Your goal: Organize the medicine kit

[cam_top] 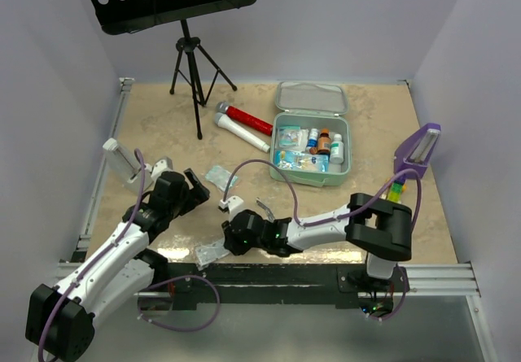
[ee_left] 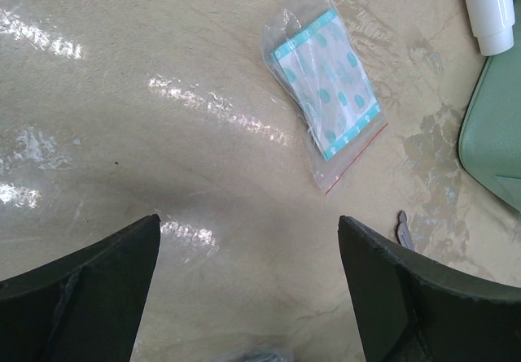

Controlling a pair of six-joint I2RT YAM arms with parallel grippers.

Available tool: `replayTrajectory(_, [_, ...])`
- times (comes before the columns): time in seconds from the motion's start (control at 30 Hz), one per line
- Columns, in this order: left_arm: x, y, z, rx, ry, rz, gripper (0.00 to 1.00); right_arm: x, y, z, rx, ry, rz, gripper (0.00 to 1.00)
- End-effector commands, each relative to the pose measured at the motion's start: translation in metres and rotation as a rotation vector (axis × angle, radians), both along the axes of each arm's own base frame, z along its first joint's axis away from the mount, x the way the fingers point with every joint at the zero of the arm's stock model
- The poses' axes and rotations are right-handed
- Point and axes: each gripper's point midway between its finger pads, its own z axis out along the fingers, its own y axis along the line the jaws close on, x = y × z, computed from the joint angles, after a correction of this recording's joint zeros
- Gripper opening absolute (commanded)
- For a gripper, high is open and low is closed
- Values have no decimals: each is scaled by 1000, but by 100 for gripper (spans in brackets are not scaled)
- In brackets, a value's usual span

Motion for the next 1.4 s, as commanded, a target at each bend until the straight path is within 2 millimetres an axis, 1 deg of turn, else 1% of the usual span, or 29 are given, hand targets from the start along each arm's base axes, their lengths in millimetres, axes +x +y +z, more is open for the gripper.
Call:
replayTrajectory(0.0, [3, -3, 3, -10, -27, -21, 95, 9, -15, 18, 4, -11, -103, 10])
replayTrajectory(0.07, [3, -4, 3, -13, -27, -25, 94, 13, -20, 26, 5, -18, -134, 0])
replayTrajectory(0.13, [3, -5, 3, -19, -28, -29, 94, 16, -26, 40, 10, -30, -170, 0])
replayTrajectory(0.23, [3, -6, 5, -22, -32, -38, 94, 31, -37, 78, 53, -87, -248, 0])
replayTrajectory(0.33, [4, -8, 8, -27, -41, -46, 94, 53, -58, 114, 39, -154, -357, 0])
replayTrajectory(0.37, [4, -8, 8, -29, -40, -48, 94, 64, -68, 128, 43, -174, -408, 0])
replayTrajectory(0.4, [5, -9, 9, -31, -42, -51, 94, 76, -80, 138, 31, -192, -460, 0])
replayTrajectory(0.47, [5, -11, 10, -36, -45, -56, 94, 108, -112, 157, 14, -224, -583, 0])
replayTrajectory(0.57, [5, -13, 10, -45, -48, -64, 94, 143, -152, 192, 50, -281, -734, 0])
replayTrajectory(0.63, [5, -14, 8, -51, -47, -71, 94, 166, -178, 209, 57, -311, -811, 0])
replayTrajectory(0.7, [6, -16, 7, -57, -49, -79, 94, 188, -199, 217, 40, -340, -869, 0])
replayTrajectory(0.77, [5, -19, 4, -66, -43, -88, 94, 208, -214, 219, 17, -368, -899, 0])
replayTrajectory(0.83, [6, -21, 4, -72, -40, -95, 94, 223, -223, 213, -14, -375, -905, 0])
replayTrajectory(0.87, [6, -22, 4, -74, -41, -100, 94, 231, -229, 207, -38, -378, -908, 0])
replayTrajectory(0.97, [5, -24, 3, -76, -36, -113, 94, 244, -237, 189, -90, -369, -908, 0])
replayTrajectory(1.1, [4, -24, -2, -78, -36, -117, 94, 248, -238, 168, -113, -357, -877, 0])
replayTrajectory(1.27, [6, -26, -8, -75, -26, -129, 94, 253, -237, 134, -173, -330, -843, 0])
replayTrajectory(1.37, [6, -28, -11, -75, -16, -136, 94, 257, -234, 121, -189, -324, -810, 0])
